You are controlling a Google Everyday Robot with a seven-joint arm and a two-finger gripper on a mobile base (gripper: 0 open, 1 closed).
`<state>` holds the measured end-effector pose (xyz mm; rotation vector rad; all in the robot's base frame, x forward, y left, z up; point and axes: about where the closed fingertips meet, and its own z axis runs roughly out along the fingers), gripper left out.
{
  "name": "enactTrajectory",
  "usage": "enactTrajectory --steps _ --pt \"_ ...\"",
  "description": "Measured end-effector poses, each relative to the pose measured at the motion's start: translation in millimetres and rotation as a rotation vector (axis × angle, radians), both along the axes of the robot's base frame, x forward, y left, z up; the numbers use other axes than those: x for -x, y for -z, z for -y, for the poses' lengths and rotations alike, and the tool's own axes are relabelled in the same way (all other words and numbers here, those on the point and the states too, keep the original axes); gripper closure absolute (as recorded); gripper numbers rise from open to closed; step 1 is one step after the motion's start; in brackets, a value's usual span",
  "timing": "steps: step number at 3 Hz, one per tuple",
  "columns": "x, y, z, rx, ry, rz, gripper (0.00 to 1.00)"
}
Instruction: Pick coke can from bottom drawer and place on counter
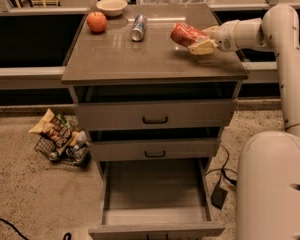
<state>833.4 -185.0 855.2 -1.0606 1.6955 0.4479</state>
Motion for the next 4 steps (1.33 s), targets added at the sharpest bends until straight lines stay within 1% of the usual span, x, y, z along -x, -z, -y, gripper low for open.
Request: enactTrajectory --steps 1,2,3,4 --pt "-1.3 2.6 -0.6 -0.012 0.002 -0.031 0.82" --pt "-2.4 5.1 -1.1 -0.022 0.002 -0.055 0.51" --pt "-3.1 7.8 -1.0 -0.027 0.001 -0.066 0.28" --pt "-4.2 8.1 0.8 -0.033 0.004 -0.068 0.0"
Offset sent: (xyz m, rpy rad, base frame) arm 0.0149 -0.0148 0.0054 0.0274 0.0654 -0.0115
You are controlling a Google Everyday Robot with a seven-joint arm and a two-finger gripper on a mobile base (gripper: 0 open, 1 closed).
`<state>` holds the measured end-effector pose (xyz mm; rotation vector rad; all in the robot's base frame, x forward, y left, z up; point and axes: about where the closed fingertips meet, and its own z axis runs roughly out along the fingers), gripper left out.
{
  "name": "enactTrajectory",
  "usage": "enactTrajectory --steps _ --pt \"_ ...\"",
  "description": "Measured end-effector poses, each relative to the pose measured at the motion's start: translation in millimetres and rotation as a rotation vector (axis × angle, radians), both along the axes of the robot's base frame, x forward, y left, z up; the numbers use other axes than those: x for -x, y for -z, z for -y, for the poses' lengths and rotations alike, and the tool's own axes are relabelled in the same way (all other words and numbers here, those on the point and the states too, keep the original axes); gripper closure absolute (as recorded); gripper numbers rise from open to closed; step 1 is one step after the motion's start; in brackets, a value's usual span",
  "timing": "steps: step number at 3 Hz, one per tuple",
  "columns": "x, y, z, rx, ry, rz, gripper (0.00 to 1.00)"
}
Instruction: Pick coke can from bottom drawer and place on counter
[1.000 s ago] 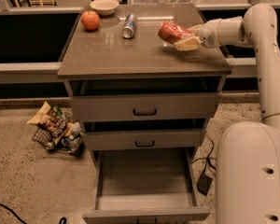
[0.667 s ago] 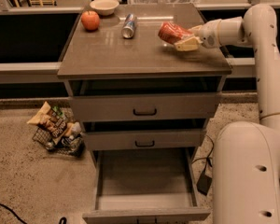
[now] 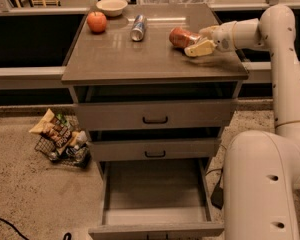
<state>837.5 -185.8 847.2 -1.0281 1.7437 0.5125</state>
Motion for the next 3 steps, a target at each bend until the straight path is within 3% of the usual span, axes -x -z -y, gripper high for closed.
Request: enactTrajectory --steps 1,3 --pt "0.0 0.0 0.0 0.0 0.0 0.0 0.0" --pt "8.4 -70.9 33.3 0.043 0.073 0.152 0.0"
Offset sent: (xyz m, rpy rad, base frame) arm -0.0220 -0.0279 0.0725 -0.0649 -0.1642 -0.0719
